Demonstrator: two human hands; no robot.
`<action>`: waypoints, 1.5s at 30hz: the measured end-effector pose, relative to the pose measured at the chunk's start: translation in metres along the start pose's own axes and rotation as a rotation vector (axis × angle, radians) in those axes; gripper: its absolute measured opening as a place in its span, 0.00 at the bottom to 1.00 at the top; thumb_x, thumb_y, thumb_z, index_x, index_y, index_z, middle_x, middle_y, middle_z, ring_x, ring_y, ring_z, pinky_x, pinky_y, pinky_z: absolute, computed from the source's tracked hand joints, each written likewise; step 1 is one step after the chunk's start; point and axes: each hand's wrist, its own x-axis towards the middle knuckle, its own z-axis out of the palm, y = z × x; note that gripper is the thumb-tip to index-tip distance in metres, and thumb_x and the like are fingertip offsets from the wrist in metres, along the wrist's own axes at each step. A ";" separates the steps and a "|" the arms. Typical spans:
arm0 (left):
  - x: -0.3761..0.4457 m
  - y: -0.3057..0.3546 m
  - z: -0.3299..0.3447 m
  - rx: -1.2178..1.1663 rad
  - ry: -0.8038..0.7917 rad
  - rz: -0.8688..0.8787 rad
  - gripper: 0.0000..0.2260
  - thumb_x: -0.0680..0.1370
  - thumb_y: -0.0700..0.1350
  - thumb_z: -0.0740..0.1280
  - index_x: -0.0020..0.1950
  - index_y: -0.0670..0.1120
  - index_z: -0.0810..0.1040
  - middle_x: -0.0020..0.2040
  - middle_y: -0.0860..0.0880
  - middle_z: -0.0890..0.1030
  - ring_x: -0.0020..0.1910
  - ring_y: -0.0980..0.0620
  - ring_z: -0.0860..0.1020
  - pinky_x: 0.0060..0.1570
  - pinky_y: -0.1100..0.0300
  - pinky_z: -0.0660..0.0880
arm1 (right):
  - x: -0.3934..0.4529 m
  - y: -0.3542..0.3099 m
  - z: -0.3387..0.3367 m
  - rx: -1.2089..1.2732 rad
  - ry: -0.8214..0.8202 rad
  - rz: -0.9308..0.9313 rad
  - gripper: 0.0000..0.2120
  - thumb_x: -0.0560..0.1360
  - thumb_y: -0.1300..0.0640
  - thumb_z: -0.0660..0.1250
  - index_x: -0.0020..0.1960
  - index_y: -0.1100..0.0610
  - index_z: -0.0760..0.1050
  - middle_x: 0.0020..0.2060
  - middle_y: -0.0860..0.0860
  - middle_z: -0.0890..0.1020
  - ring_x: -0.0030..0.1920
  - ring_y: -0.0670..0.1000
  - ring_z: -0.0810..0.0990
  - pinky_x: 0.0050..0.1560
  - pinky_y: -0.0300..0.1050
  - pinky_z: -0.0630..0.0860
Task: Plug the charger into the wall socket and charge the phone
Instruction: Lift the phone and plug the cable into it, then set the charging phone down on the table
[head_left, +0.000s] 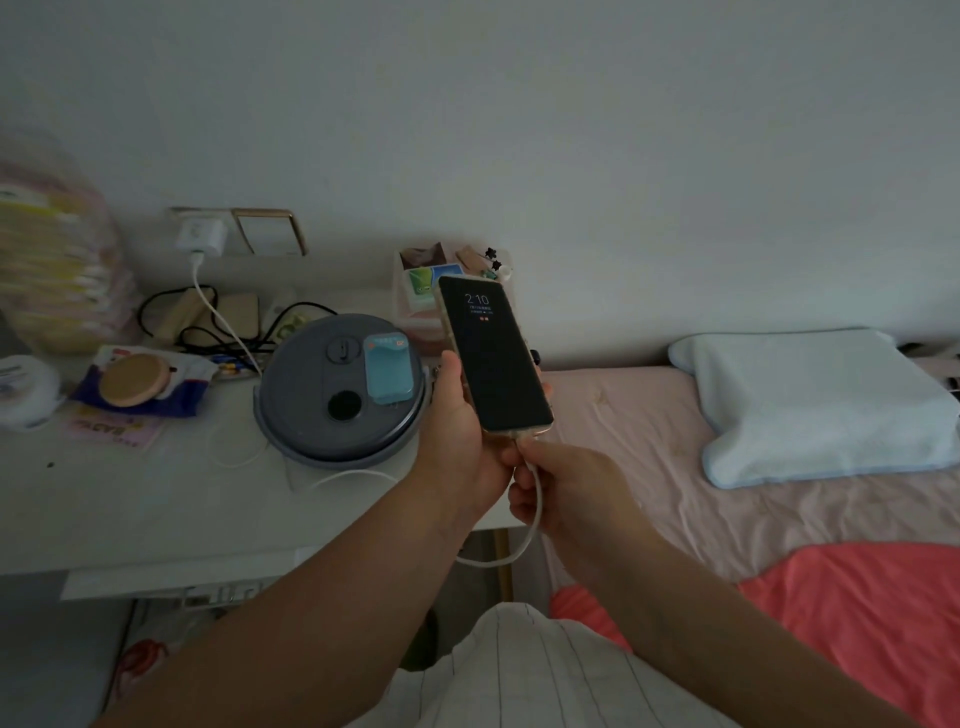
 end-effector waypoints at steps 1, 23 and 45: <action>0.000 0.000 0.001 -0.002 -0.002 0.000 0.26 0.77 0.61 0.49 0.54 0.44 0.77 0.46 0.41 0.79 0.44 0.46 0.77 0.48 0.53 0.73 | 0.000 0.000 -0.001 -0.017 -0.003 -0.016 0.15 0.77 0.60 0.60 0.33 0.60 0.77 0.23 0.49 0.74 0.29 0.48 0.72 0.37 0.41 0.72; -0.009 -0.022 -0.081 0.473 0.310 -0.033 0.10 0.79 0.47 0.56 0.46 0.47 0.77 0.48 0.48 0.82 0.41 0.53 0.82 0.44 0.58 0.75 | 0.055 0.037 -0.017 -0.283 -0.050 -0.198 0.16 0.77 0.62 0.60 0.65 0.60 0.66 0.40 0.48 0.76 0.38 0.44 0.78 0.27 0.27 0.74; 0.088 -0.066 -0.156 0.834 0.697 -0.282 0.05 0.74 0.40 0.66 0.46 0.44 0.82 0.48 0.40 0.84 0.47 0.42 0.81 0.55 0.49 0.79 | 0.191 0.108 -0.043 -0.335 0.092 0.162 0.22 0.75 0.67 0.57 0.69 0.59 0.65 0.50 0.55 0.75 0.48 0.53 0.76 0.56 0.54 0.77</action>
